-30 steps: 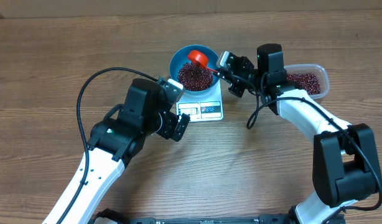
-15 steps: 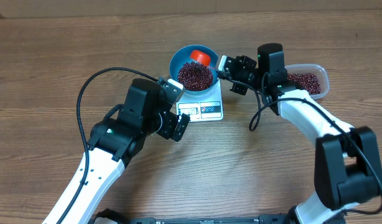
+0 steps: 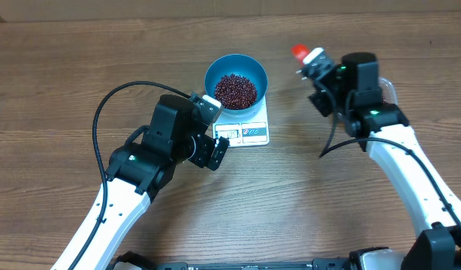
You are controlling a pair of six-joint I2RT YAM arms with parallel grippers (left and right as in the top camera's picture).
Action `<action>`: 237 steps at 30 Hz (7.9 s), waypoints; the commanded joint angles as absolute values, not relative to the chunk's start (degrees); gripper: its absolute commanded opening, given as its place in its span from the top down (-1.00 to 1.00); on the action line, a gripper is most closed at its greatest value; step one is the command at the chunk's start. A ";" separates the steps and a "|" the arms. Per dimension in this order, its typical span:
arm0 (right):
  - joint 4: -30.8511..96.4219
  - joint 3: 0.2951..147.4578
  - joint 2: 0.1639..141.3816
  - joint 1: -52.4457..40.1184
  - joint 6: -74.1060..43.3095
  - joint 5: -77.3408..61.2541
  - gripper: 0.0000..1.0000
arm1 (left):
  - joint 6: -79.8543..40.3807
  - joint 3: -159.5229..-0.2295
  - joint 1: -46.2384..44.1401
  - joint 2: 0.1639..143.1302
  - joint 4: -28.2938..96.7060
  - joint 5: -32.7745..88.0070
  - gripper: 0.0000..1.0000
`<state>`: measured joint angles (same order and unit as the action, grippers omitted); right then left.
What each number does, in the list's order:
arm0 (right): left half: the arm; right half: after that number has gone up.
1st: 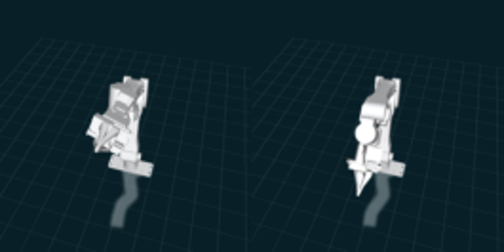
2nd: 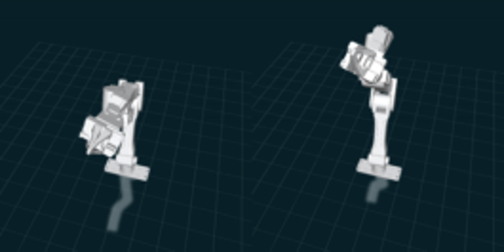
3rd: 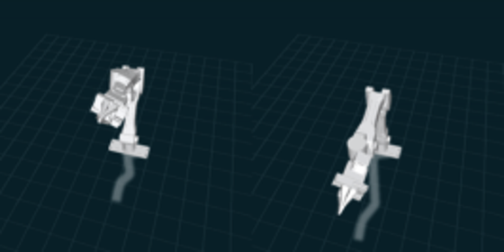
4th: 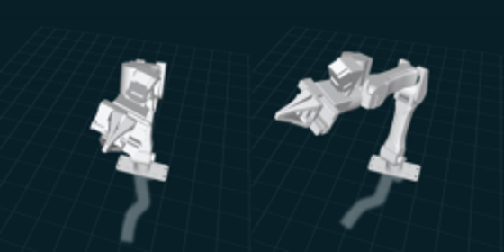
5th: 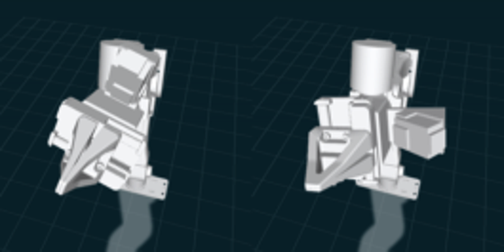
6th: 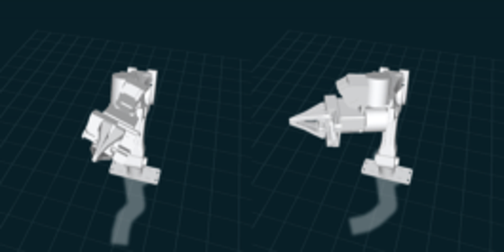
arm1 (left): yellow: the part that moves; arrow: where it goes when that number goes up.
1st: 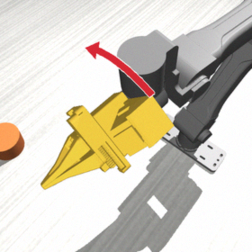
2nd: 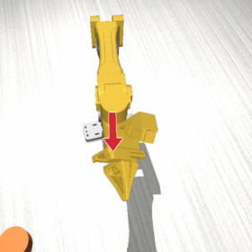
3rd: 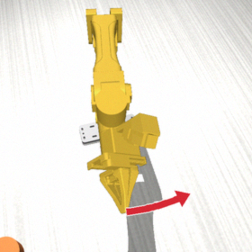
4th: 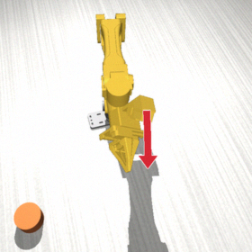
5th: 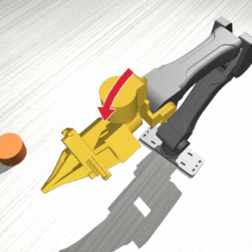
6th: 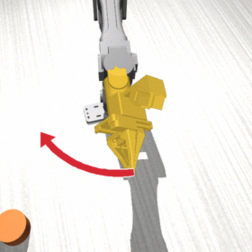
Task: Scoop item into bowl and weigh 150g on scale
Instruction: 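Carry the empty red scoop with the right gripper back to the bean tub, then lower the red scoop into the bean tub with the right gripper, then drag the red scoop through the beans with the right gripper, then lift the filled scoop and carry it over the blue bowl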
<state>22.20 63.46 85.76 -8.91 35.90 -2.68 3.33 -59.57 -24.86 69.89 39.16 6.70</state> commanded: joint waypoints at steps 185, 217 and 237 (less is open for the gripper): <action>38.98 63.70 98.83 16.78 13.67 -28.62 0.93 | 2.76 -59.57 -24.77 70.19 38.98 7.09 -0.99; 42.17 63.70 98.83 30.85 13.50 -53.06 0.93 | 2.76 -59.57 -24.77 70.19 38.98 7.09 -0.99; 45.78 63.70 98.83 26.24 13.50 -70.87 0.93 | 2.76 -59.57 -24.77 70.19 38.98 7.09 -0.99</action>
